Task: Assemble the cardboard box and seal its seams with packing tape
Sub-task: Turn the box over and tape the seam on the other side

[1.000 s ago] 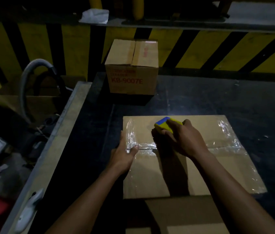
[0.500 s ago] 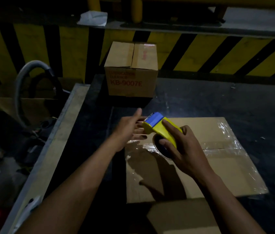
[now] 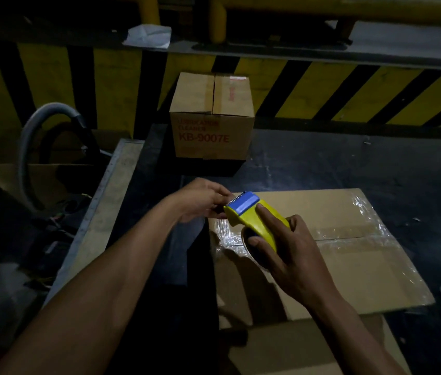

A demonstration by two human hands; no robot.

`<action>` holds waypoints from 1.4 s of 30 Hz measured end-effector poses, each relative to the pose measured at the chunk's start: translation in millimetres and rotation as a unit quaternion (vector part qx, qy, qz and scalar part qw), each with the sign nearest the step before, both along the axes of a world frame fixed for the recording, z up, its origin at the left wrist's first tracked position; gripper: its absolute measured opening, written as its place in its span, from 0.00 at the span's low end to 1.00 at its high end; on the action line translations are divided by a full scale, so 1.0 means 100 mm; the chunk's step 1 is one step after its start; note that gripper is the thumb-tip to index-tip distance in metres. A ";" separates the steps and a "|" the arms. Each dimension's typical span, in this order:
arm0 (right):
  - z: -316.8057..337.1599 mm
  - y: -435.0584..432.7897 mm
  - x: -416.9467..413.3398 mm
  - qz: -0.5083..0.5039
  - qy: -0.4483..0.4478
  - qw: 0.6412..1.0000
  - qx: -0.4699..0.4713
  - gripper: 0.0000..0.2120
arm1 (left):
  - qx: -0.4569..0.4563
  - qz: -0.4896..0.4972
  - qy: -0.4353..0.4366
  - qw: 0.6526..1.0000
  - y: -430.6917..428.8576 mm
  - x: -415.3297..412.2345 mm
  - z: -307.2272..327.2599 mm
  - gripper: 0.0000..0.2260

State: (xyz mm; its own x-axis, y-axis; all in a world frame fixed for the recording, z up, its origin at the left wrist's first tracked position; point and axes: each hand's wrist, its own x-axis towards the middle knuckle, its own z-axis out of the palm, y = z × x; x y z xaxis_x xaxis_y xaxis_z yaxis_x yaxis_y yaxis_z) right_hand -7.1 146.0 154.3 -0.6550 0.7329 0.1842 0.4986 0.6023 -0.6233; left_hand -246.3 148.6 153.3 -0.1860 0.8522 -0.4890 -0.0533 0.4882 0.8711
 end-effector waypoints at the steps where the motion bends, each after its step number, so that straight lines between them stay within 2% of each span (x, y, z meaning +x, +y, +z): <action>1: 0.02 -0.06 -0.04 -0.012 -0.007 1.000 -0.005 0.30 | 0.013 -0.011 0.034 0.999 0.02 -0.02 0.00 0.08; 4: 0.06 -0.24 -0.15 -0.054 -0.032 0.998 0.001 0.30 | 0.056 0.000 0.087 0.995 0.10 -0.20 -0.05 0.04; 13: 0.08 -0.43 -0.39 -0.088 -0.139 0.986 -0.037 0.28 | 0.075 -0.056 0.220 0.971 0.49 -0.58 -0.37 0.04; 22: 0.07 -0.31 -0.68 -0.103 -0.149 0.980 -0.087 0.24 | 0.047 -0.095 0.301 0.948 0.80 -0.72 -0.61 0.07; 27: 0.04 -0.29 -0.77 -0.104 -0.180 0.973 -0.101 0.25 | 0.037 -0.111 0.306 0.945 0.82 -0.76 -0.73 0.02; 42: -0.04 -0.27 -0.80 -0.117 -0.192 0.969 -0.104 0.26 | 0.044 -0.086 0.329 0.939 0.81 -0.81 -0.82 0.05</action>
State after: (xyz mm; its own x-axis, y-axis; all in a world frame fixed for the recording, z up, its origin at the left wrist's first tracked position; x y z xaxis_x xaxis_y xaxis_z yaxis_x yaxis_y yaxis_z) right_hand -87.5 119.3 149.9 -0.4570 0.8648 -0.2081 0.8255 0.3252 -0.4613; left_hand -327.1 229.1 71.6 -0.2794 0.9292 -0.2420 0.5837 0.3646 0.7256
